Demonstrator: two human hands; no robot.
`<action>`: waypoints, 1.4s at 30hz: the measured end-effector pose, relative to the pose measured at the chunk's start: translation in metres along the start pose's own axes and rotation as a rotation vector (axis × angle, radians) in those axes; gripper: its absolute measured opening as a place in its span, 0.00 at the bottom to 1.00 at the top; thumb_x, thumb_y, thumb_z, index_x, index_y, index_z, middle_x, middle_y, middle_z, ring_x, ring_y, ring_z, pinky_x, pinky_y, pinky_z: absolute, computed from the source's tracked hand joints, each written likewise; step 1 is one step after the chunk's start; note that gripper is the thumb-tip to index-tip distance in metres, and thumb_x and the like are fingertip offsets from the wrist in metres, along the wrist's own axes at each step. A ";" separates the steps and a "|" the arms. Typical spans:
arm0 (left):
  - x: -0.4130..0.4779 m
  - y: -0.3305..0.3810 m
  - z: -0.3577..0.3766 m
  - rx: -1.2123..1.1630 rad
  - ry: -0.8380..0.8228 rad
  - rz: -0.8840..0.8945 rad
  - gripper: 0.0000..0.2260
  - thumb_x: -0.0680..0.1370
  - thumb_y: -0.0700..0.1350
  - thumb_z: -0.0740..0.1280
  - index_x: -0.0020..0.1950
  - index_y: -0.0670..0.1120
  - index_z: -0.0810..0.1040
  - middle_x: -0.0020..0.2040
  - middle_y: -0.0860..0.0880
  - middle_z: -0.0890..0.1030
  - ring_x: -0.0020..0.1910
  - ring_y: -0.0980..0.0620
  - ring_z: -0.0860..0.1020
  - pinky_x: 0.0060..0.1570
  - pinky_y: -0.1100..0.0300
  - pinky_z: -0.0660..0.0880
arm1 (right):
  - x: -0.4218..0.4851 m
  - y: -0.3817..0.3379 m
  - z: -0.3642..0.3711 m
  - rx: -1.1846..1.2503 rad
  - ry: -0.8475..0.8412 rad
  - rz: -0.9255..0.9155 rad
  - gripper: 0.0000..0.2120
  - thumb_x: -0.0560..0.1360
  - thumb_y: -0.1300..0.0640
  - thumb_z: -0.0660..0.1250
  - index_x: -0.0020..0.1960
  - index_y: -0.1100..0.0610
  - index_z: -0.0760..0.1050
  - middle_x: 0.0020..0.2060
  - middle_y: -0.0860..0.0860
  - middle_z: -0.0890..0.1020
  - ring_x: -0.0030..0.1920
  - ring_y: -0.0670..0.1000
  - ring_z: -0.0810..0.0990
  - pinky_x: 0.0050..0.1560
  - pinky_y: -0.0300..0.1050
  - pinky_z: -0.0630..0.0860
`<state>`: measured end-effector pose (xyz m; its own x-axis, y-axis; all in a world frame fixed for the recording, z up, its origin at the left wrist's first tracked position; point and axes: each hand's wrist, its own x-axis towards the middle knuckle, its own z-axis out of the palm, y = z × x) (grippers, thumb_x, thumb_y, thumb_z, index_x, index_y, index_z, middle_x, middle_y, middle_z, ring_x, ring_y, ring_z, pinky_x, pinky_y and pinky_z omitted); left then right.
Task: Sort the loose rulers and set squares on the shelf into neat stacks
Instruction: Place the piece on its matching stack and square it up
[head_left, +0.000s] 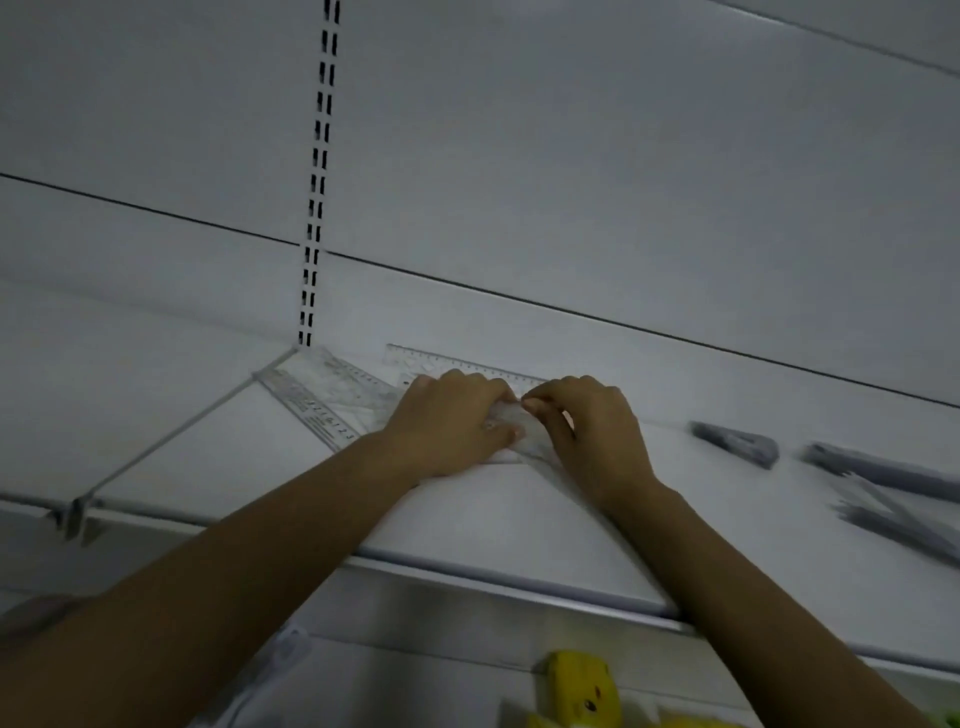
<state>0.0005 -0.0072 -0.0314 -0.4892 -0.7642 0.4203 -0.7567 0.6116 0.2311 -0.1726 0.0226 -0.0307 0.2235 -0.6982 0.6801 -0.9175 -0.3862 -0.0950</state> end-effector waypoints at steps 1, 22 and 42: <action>0.000 0.000 -0.001 0.016 0.025 0.013 0.16 0.78 0.55 0.59 0.65 0.55 0.71 0.61 0.51 0.77 0.60 0.49 0.72 0.60 0.51 0.65 | 0.001 -0.001 -0.002 0.001 0.038 -0.005 0.14 0.76 0.49 0.58 0.44 0.51 0.81 0.40 0.47 0.84 0.40 0.51 0.78 0.45 0.48 0.69; -0.003 0.012 -0.021 -0.109 0.716 0.239 0.20 0.82 0.54 0.51 0.61 0.48 0.78 0.53 0.51 0.82 0.53 0.51 0.78 0.59 0.52 0.68 | -0.002 -0.002 -0.005 0.092 0.259 0.118 0.13 0.77 0.46 0.58 0.48 0.53 0.76 0.32 0.46 0.77 0.32 0.45 0.75 0.34 0.41 0.73; -0.008 0.016 -0.025 -0.531 0.873 0.215 0.18 0.80 0.61 0.48 0.61 0.55 0.68 0.37 0.54 0.79 0.35 0.62 0.76 0.36 0.62 0.75 | -0.001 -0.002 -0.018 0.499 0.313 0.378 0.06 0.75 0.62 0.68 0.48 0.54 0.74 0.36 0.46 0.82 0.33 0.42 0.82 0.36 0.36 0.79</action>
<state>0.0036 0.0137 -0.0089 0.0521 -0.3439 0.9375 -0.2993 0.8903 0.3432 -0.1771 0.0353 -0.0182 -0.2557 -0.6615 0.7051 -0.6358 -0.4343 -0.6380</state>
